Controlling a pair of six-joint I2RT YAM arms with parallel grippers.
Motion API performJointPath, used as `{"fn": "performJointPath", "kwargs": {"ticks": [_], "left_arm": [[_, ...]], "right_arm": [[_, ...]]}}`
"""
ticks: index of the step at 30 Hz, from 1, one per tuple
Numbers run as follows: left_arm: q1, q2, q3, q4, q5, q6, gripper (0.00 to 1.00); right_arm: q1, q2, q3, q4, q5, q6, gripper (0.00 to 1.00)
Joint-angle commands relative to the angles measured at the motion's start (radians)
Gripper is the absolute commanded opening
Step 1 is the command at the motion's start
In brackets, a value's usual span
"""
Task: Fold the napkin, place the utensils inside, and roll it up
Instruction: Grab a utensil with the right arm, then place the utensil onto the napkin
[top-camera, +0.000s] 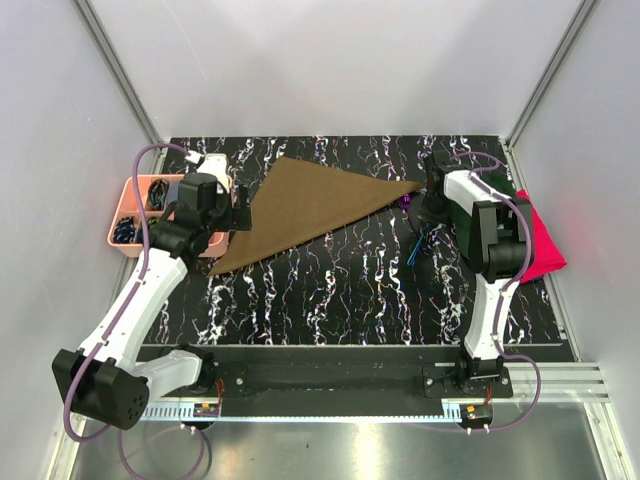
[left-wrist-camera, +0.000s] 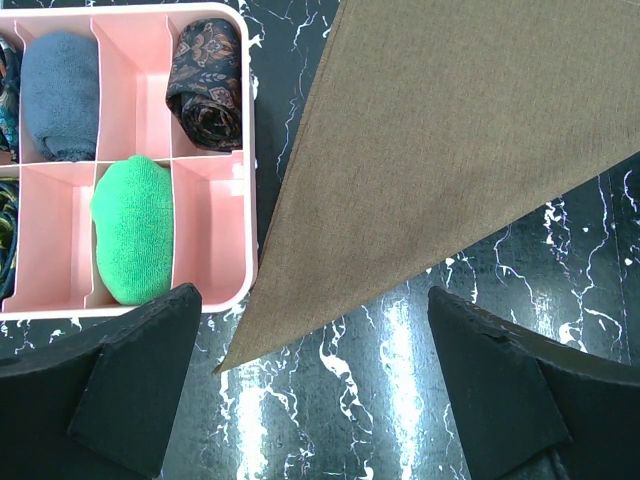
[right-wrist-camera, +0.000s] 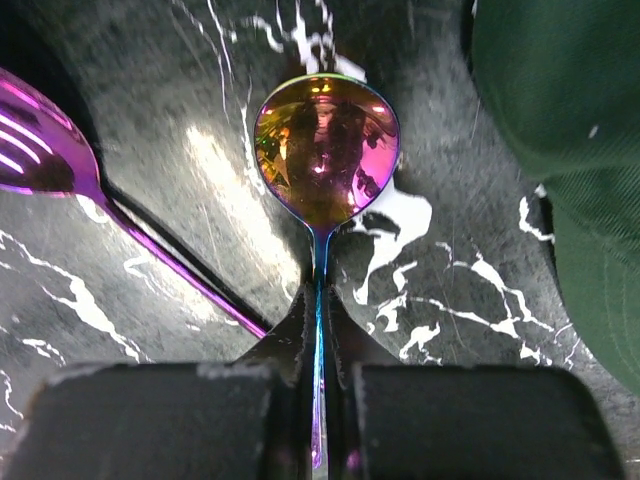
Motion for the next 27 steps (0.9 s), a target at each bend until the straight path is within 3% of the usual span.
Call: {"fn": "performJointPath", "kwargs": {"ticks": [1,9,15,27], "left_arm": [[-0.001,-0.026,-0.009,0.033,0.026,-0.004,0.99],[-0.001,-0.028,-0.007,0.033,0.049,-0.014,0.99],[0.001,-0.025,-0.003,0.036,0.095,-0.029,0.99],[-0.001,-0.016,-0.009,0.044,0.151,-0.044,0.99]], "right_arm": [[0.000,-0.102,-0.015,-0.012,-0.047,0.012,0.00],[0.040,-0.188,-0.028,-0.026,-0.050,0.099,0.00],[0.124,-0.146,0.016,-0.024,-0.053,0.189,0.00],[0.334,0.123,0.410,0.032,-0.096,0.491,0.00]]}}
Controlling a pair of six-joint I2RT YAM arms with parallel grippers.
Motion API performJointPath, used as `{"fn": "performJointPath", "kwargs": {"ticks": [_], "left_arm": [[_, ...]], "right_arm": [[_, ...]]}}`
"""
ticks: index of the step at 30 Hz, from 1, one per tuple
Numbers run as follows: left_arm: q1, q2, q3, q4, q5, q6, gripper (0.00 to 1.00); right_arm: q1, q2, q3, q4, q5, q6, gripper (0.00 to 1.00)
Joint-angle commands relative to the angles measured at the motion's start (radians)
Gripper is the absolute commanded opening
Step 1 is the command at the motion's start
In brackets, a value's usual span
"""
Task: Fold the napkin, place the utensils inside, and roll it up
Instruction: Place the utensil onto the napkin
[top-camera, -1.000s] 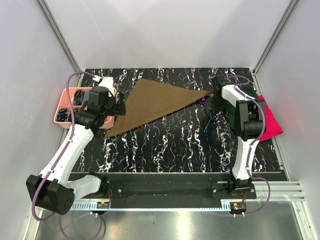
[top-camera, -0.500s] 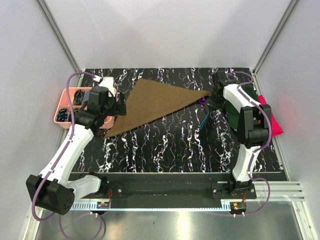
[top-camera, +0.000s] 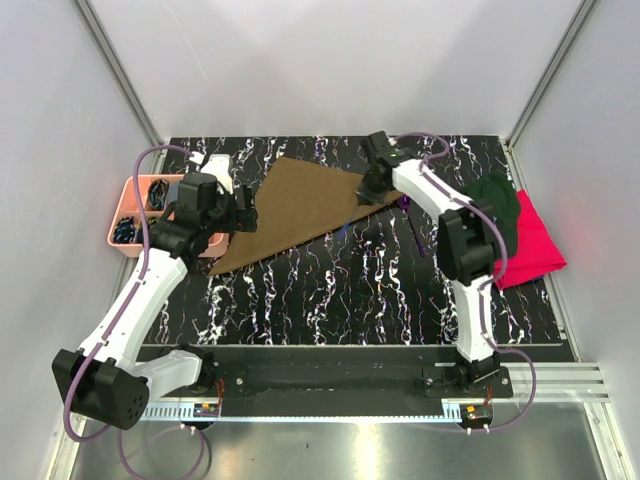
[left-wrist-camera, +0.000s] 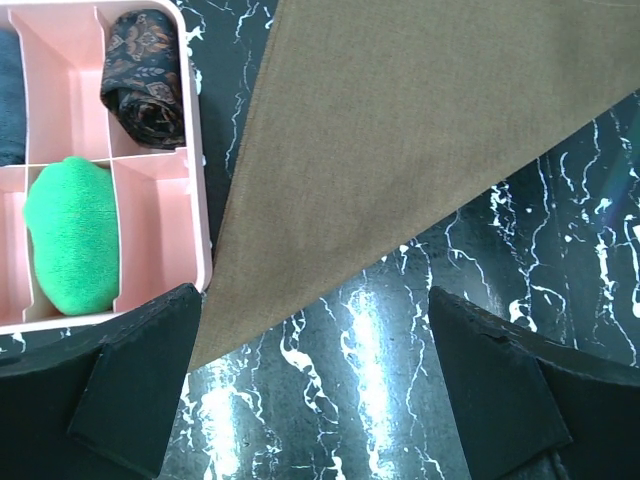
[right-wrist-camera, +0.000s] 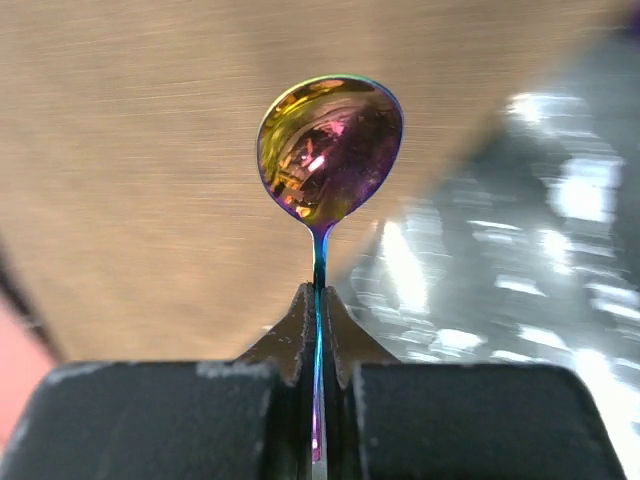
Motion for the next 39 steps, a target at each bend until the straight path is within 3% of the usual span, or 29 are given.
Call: {"fn": "performJointPath", "kwargs": {"ticks": [1,6,17,39], "left_arm": [[-0.001,-0.014,-0.007,0.045,0.043,-0.013,0.99],[-0.001,-0.017,-0.009,0.046,0.063,-0.022,0.98],[-0.002,-0.025,-0.013,0.049,0.066,-0.031,0.98],[-0.013,-0.033,-0.018,0.056,0.091,-0.036,0.98]], "right_arm": [[0.059,0.112,0.182,0.041,-0.038,0.169,0.00],[0.097,0.245,0.348,0.044,-0.047,0.274,0.00],[0.180,0.388,0.520,0.087,0.000,0.498,0.00],[0.214,0.411,0.526,-0.054,0.141,0.666,0.00]]}}
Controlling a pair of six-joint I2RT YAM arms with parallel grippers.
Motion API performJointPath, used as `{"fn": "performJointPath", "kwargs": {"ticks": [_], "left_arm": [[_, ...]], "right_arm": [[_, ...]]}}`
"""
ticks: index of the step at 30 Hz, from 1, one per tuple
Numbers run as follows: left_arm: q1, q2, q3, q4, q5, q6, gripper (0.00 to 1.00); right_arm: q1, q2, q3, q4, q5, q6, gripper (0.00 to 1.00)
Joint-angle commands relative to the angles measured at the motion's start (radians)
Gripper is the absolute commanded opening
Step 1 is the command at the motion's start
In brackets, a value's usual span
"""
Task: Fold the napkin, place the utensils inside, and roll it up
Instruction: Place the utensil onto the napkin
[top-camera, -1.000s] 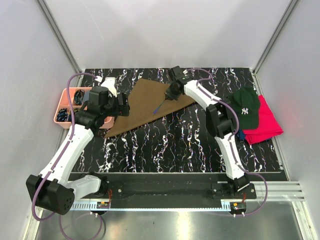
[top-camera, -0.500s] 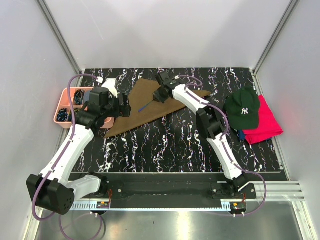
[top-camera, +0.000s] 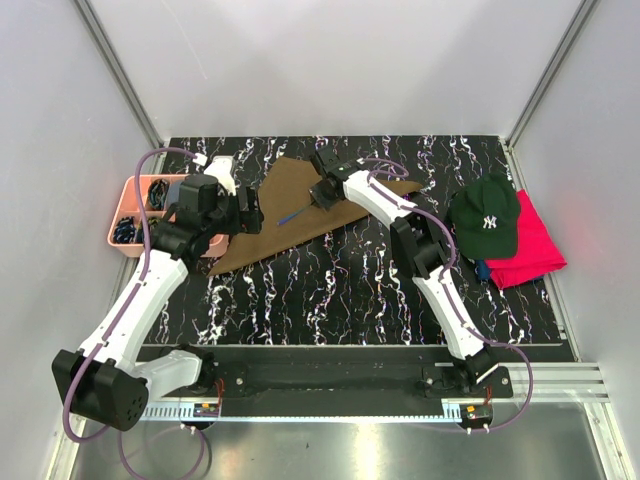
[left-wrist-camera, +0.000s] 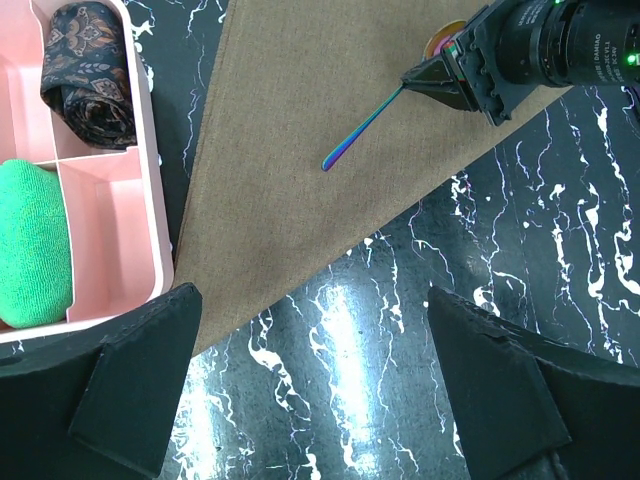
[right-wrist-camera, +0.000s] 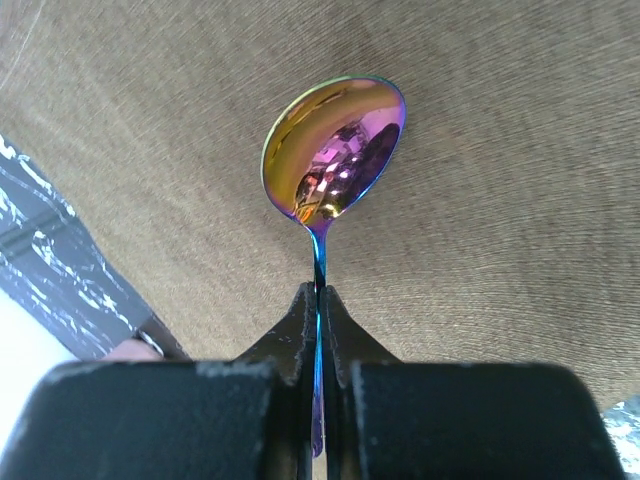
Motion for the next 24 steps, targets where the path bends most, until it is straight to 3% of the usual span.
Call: {"fn": "performJointPath", "kwargs": {"ticks": [1,13,18,24], "left_arm": [[-0.005,-0.026,-0.002,0.037,0.018,-0.007,0.98],[-0.016,-0.023,-0.005,0.038,-0.016,-0.010,0.99],[-0.017,-0.023,-0.006,0.037,-0.036,-0.008,0.99],[-0.021,-0.028,-0.008,0.038,-0.040,-0.007,0.99]], "right_arm": [[0.003,-0.008,0.044,-0.057,0.069,0.049,0.00],[0.001,0.075,0.142,-0.064,0.012,0.046,0.00],[0.001,0.075,0.130,-0.047,-0.005,0.068,0.11],[0.000,0.052,0.091,-0.010,-0.026,0.074,0.32]]}}
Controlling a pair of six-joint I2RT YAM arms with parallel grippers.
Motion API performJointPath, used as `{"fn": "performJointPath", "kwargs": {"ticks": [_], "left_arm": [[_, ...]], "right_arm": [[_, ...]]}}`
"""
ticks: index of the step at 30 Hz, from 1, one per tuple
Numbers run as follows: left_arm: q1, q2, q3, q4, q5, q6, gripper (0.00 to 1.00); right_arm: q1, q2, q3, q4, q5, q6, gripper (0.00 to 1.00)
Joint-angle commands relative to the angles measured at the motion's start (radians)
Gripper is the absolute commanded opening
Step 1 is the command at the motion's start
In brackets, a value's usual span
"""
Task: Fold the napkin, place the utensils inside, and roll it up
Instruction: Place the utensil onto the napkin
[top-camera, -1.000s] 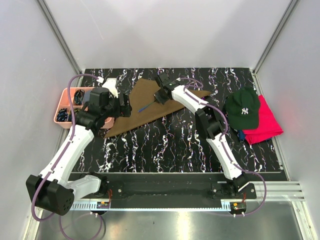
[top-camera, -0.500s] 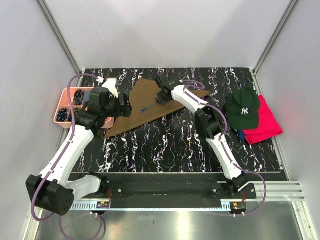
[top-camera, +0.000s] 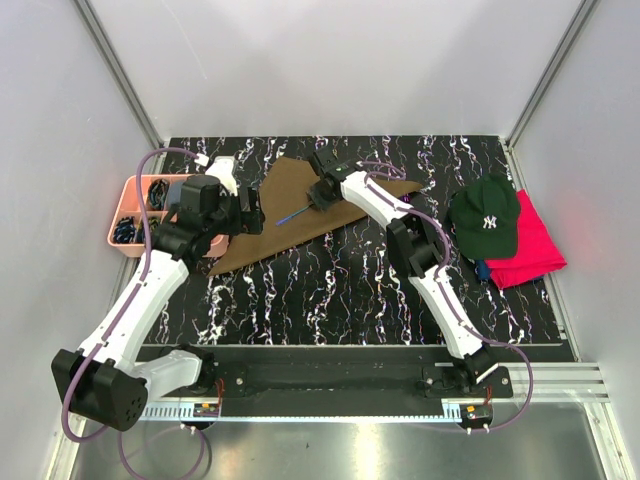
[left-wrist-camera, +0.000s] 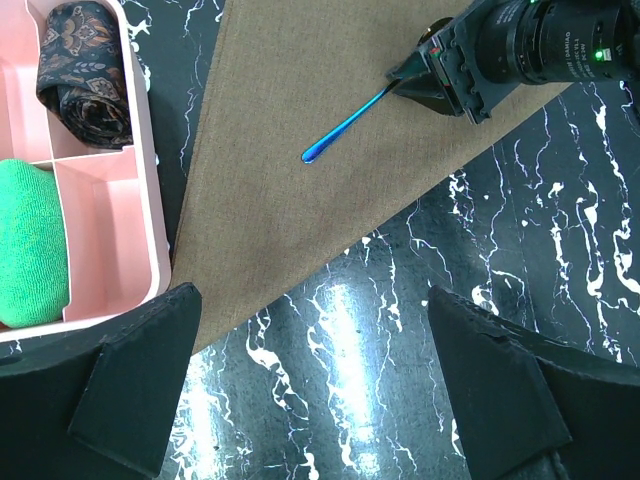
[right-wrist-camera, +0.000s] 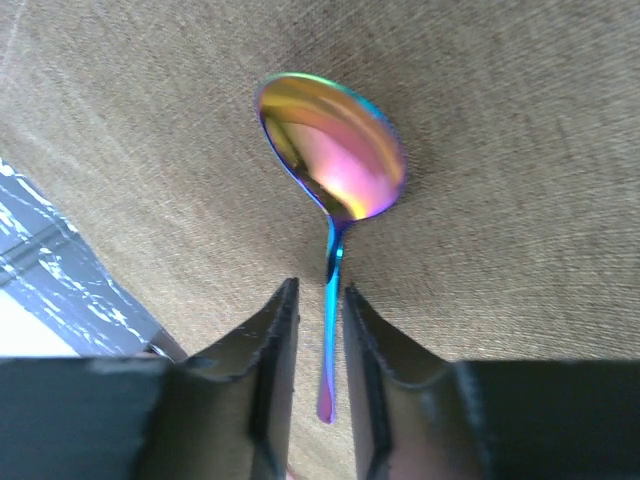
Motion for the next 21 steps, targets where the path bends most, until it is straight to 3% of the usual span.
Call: {"fn": "performJointPath", "kwargs": {"ticks": [1,7,10,16,19,21], "left_arm": [[-0.007,-0.027,-0.007,0.038,-0.028,-0.003,0.99],[-0.010,-0.021,-0.009,0.037,-0.040,0.006,0.99],[-0.011,-0.022,-0.009,0.037,-0.057,0.009,0.99],[-0.019,-0.041,-0.013,0.046,-0.071,0.023,0.99],[-0.021,-0.050,-0.015,0.046,-0.057,0.040,0.99],[-0.021,-0.051,-0.021,0.050,-0.033,0.048,0.99]], "right_arm": [[0.001,-0.029,-0.008,0.037,-0.012,0.012,0.38],[-0.004,-0.113,-0.007,0.113,-0.060,-0.164,0.48],[-0.031,-0.257,-0.068,0.125,-0.089,-0.305,0.50],[-0.144,-0.611,-0.529,0.315,-0.247,-0.607,0.54],[-0.230,-0.757,-0.776,0.321,-0.258,-0.788,0.58],[-0.287,-0.811,-0.841,0.294,-0.229,-0.899,0.60]]}}
